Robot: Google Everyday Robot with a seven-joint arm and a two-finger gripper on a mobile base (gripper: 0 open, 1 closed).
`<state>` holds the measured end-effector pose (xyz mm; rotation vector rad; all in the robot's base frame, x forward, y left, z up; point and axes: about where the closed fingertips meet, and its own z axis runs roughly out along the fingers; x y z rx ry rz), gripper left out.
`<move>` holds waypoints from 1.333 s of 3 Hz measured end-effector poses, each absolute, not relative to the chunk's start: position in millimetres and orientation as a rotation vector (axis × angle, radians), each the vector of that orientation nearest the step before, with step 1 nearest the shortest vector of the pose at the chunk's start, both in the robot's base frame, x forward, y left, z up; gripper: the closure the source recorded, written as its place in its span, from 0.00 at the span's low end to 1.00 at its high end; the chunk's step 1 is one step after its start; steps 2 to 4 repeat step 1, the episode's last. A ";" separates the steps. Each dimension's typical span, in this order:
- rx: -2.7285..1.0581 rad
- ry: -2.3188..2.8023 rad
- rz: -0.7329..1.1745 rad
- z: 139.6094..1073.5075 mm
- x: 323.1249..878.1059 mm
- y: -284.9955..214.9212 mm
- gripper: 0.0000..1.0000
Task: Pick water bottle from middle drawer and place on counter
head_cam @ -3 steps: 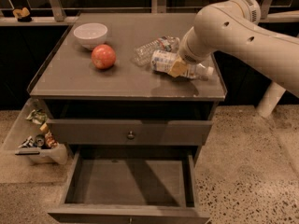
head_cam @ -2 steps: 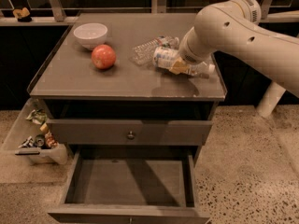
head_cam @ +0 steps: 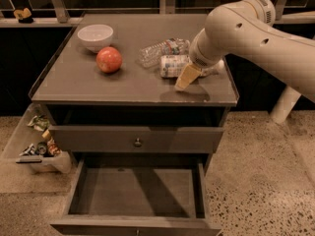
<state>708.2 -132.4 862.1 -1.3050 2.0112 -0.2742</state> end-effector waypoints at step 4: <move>-1.305 2.011 -0.274 862.1 708.2 -132.4 0.00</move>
Offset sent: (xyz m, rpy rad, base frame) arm 0.0000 0.0000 0.0000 0.0000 0.0000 0.0000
